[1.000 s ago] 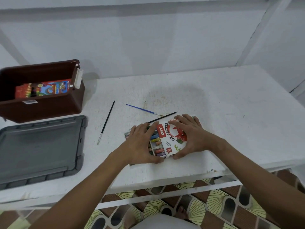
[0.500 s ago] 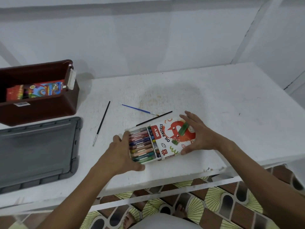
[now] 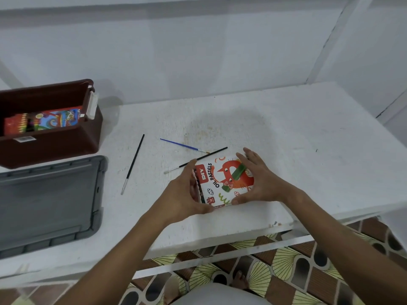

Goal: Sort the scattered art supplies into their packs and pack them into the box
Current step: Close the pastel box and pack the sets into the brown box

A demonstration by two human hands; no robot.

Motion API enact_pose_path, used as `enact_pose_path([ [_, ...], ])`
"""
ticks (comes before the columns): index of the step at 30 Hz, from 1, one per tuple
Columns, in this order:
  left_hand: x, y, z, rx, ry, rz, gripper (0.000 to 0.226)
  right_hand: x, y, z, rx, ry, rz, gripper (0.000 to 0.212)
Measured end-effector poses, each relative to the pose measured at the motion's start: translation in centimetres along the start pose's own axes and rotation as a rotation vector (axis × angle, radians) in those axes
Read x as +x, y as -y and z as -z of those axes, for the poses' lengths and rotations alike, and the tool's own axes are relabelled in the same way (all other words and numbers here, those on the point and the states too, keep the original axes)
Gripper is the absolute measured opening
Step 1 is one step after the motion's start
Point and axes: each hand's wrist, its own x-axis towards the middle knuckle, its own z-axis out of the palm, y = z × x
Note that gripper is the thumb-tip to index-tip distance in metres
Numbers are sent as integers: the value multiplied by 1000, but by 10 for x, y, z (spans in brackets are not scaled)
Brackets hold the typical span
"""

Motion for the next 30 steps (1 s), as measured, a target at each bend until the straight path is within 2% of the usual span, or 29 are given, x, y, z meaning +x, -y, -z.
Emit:
enact_pose_path([
  [4, -4, 6, 7, -173, -33, 64, 99, 0, -3, 1, 30, 8, -3, 138],
  [8, -2, 4, 4, -227, 12, 43, 102, 1, -2, -2, 19, 0, -2, 136],
  [10, -1, 1, 2, -308, 34, 30, 91, 1, 0, -2, 6, 5, -1, 136],
  [13, -1, 0, 0, -443, -52, 83, 71, 2, 2, 1, 34, 32, -14, 138],
  [16, 1, 3, 2, -349, -144, 150, 59, 1, 0, 8, 81, 49, -40, 140],
  [19, 2, 4, 3, -237, -211, 239, 36, 0, -5, 17, 75, 79, -45, 140],
  [22, 3, -6, -1, -250, -163, 252, 24, 1, -7, 20, 35, 91, -30, 137],
  [26, 5, -20, -8, -350, -140, 241, 40, 3, -5, 18, 23, 42, -12, 130],
  [30, 4, -15, -7, -428, -147, 298, 50, 5, -2, 25, -107, 53, -8, 133],
])
